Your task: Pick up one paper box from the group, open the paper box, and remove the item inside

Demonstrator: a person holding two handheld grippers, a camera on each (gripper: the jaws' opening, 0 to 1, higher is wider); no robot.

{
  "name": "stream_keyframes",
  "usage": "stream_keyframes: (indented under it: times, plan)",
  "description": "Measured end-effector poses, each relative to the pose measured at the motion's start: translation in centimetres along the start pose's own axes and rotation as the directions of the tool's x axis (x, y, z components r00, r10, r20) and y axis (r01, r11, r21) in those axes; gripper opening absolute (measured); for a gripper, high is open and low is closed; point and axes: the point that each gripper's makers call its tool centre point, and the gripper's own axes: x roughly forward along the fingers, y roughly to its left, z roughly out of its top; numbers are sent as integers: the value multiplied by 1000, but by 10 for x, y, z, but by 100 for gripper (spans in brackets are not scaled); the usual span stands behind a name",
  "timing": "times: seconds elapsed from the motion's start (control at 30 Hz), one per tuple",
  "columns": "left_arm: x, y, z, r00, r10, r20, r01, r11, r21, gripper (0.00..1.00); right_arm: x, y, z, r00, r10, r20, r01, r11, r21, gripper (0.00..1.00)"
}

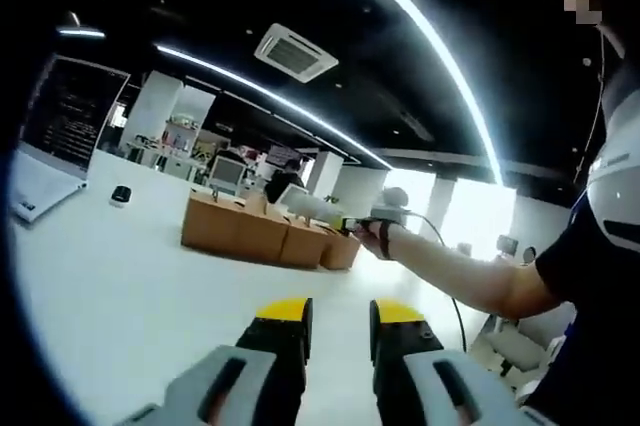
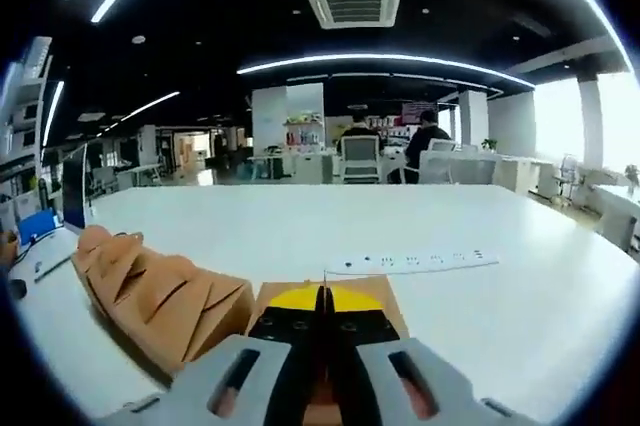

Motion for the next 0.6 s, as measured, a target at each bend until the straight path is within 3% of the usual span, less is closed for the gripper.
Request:
stream_keyframes:
  times: [0.2, 0.37, 0.6]
  plan:
    - [-1, 2, -1, 1000, 20, 1, -20, 1000, 10, 25, -9, -3, 9, 999, 26, 33, -27, 999, 23, 2]
    - [6, -9, -6, 1000, -3, -22, 2, 1000, -19, 25, -40, -4, 23, 996, 32, 80, -34, 999, 19, 2]
    - [12, -17, -1, 1000, -14, -20, 15, 1000, 20, 25, -82, -8, 38, 988, 86, 131, -86, 996, -4, 2]
